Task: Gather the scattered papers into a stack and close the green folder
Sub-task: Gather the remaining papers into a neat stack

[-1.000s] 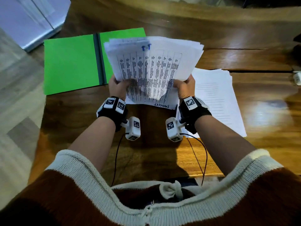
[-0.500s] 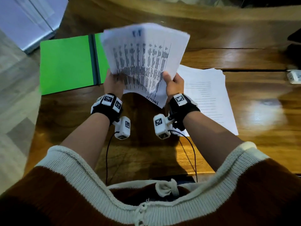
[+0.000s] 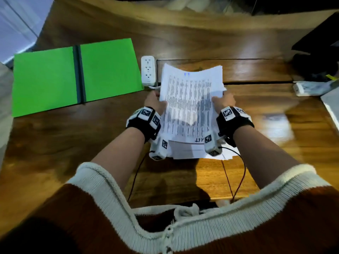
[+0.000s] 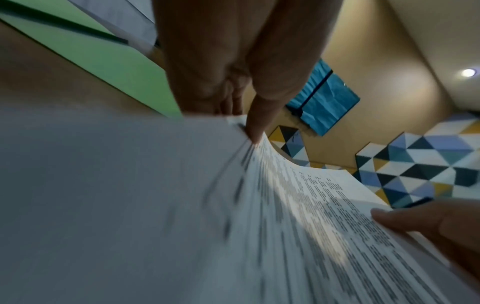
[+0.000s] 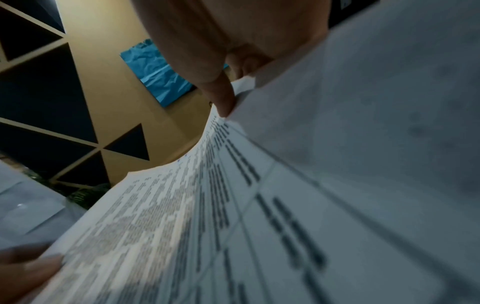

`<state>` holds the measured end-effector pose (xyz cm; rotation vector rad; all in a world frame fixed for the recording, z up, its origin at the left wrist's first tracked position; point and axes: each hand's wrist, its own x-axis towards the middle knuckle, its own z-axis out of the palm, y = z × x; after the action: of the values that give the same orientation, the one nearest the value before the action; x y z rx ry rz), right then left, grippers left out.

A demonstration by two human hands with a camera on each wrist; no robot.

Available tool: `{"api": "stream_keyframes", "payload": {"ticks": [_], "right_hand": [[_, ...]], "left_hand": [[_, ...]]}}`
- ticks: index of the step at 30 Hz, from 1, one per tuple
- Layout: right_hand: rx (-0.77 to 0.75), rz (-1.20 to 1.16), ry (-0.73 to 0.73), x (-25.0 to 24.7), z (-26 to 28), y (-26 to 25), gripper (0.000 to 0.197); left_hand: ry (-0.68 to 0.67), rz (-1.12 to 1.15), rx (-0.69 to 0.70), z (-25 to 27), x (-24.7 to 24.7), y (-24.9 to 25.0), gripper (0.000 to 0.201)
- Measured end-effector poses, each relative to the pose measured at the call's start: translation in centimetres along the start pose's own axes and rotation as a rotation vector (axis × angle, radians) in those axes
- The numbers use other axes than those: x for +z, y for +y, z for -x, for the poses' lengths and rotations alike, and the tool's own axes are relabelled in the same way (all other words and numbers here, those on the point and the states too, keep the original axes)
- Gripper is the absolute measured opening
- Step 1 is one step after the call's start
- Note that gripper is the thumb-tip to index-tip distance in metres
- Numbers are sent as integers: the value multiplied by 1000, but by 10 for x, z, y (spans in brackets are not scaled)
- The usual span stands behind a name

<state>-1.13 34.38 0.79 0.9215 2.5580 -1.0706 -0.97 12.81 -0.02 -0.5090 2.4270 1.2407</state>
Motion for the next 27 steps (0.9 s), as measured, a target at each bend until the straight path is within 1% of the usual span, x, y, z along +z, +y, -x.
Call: {"api": "stream_keyframes", "payload": {"ticks": [2, 3, 4, 6, 7, 8, 10, 12, 15, 17, 20, 21, 22, 24, 25, 26, 27], "right_hand": [[13, 54, -6, -3, -8, 14, 41], [20, 96, -22, -5, -11, 18, 40], [30, 158, -41, -6, -16, 23, 41], [62, 287, -75, -9, -23, 31, 50], [85, 323, -85, -10, -27, 36, 57], [115, 323, -109, -10, -33, 40, 63], [177, 231, -174, -8, -45, 48, 76], [202, 110, -229, -4, -57, 52, 84], [215, 0, -290, -2, -55, 42, 84], [261, -24, -306, -2, -54, 40, 83], [271, 28, -319, 1, -59, 40, 88], [263, 49, -326, 1, -62, 40, 85], [252, 55, -332, 2, -64, 40, 78], [253, 67, -349, -1, -58, 33, 60], [268, 58, -351, -1, -56, 32, 54], [289, 29, -353, 1, -51, 30, 55], [312, 16, -342, 3, -50, 32, 67]], "left_hand": [[-80, -93, -68, -3, 15, 2, 39], [-122, -148, -118, -4, 20, 3, 43], [-151, -198, -170, -6, 23, 2, 52], [-172, -239, -267, -10, 26, 0, 74], [-177, -220, -300, -13, 27, -1, 82], [-182, -178, -312, -17, 28, -1, 84], [-183, -87, -316, -23, 30, 1, 80], [-172, -19, -331, -27, 33, 4, 79], [-183, 47, -370, -31, 38, 9, 83], [-178, 103, -406, -33, 40, 9, 83], [-181, 153, -434, -33, 42, 15, 77], [-185, 150, -444, -35, 43, 15, 73], [-191, 157, -463, -36, 44, 16, 66], [-189, 181, -478, -38, 46, 14, 35], [-182, 179, -491, -37, 48, 14, 29], [-174, 179, -497, -34, 48, 14, 30], [-159, 168, -490, -34, 49, 14, 29]]}}
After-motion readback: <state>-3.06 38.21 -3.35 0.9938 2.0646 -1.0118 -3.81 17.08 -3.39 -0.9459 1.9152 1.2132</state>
